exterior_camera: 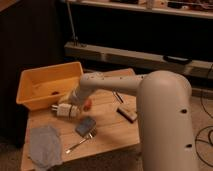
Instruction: Stack cups into tray
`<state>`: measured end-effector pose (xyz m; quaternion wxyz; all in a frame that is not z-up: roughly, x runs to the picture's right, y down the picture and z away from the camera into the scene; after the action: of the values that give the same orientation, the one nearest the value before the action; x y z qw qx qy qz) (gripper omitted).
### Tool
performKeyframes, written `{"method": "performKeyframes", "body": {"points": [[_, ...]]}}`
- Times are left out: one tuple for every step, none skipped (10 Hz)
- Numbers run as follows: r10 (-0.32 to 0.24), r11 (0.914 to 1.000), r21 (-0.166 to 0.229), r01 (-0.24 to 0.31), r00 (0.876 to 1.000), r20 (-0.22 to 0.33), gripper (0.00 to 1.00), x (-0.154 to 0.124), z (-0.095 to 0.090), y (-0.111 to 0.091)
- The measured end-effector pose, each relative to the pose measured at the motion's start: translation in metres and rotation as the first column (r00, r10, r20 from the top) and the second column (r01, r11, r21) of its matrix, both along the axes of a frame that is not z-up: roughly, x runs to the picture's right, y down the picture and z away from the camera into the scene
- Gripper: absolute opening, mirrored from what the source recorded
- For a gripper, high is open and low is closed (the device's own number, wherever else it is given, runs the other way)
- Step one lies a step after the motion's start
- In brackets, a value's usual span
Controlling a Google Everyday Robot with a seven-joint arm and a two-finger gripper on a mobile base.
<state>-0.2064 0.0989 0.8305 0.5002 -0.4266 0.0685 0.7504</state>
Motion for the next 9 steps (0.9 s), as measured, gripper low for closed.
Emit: {"method": "performKeyframes", "body": {"points": [[0.009, 1.0, -0.003, -0.009, 1.0, -0.007, 0.78, 0.0002, 0.0022, 0.0022], [0.015, 0.9999, -0.002, -0.015, 1.0, -0.009, 0.78, 0.0005, 0.0034, 0.0029], [0.023, 0.9997, -0.001, -0.023, 1.0, -0.014, 0.78, 0.0012, 0.005, 0.0038], [0.028, 0.9996, 0.002, -0.028, 0.999, -0.018, 0.78, 0.0011, 0.0067, 0.0043], [0.031, 0.9995, 0.005, -0.031, 0.999, -0.023, 0.78, -0.0003, 0.0085, 0.0045], [0.031, 0.9995, 0.007, -0.031, 0.999, -0.025, 0.78, -0.0022, 0.0094, 0.0043], [0.03, 0.9995, 0.013, -0.03, 0.999, -0.028, 0.78, -0.0046, 0.0097, 0.0019], [0.028, 0.9994, 0.019, -0.027, 0.999, -0.033, 0.78, -0.0063, 0.0101, -0.0013], [0.024, 0.9995, 0.022, -0.023, 0.999, -0.036, 0.78, -0.0081, 0.0103, -0.0032]]}}
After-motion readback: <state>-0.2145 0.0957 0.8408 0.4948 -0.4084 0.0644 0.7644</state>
